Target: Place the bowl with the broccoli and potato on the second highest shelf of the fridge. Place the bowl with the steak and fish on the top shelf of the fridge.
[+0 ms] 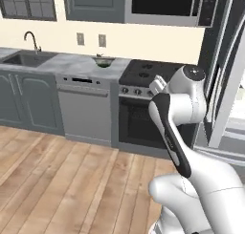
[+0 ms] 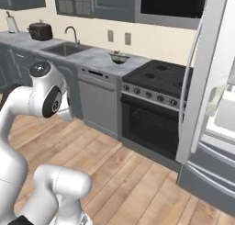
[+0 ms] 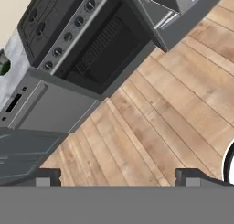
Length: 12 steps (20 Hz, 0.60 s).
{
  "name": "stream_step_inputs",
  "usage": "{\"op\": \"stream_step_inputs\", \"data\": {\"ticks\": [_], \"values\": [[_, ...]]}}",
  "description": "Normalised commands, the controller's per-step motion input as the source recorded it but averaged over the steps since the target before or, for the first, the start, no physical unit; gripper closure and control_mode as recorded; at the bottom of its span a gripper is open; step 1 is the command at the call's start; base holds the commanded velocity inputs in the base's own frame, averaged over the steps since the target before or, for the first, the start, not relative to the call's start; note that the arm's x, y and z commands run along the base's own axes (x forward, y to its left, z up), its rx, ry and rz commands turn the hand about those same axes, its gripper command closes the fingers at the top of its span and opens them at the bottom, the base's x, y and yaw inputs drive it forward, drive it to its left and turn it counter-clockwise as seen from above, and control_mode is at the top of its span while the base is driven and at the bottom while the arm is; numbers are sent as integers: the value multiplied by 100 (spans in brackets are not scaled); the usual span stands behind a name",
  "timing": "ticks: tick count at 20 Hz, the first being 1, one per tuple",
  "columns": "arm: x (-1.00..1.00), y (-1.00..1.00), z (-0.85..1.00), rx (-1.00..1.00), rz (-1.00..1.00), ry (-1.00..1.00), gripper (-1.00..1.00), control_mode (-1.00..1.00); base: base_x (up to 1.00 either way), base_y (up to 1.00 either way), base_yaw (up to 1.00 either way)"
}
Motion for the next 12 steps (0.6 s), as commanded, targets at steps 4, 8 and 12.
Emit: {"op": "stream_step_inputs", "data": {"ticks": [4,8,12], "values": [[0,0,0,0,0,0,-100,100,100,54,-35],[0,0,0,0,0,0,-100,100,100,64,-40],[0,0,0,0,0,0,-100,100,100,56,-38]]}}
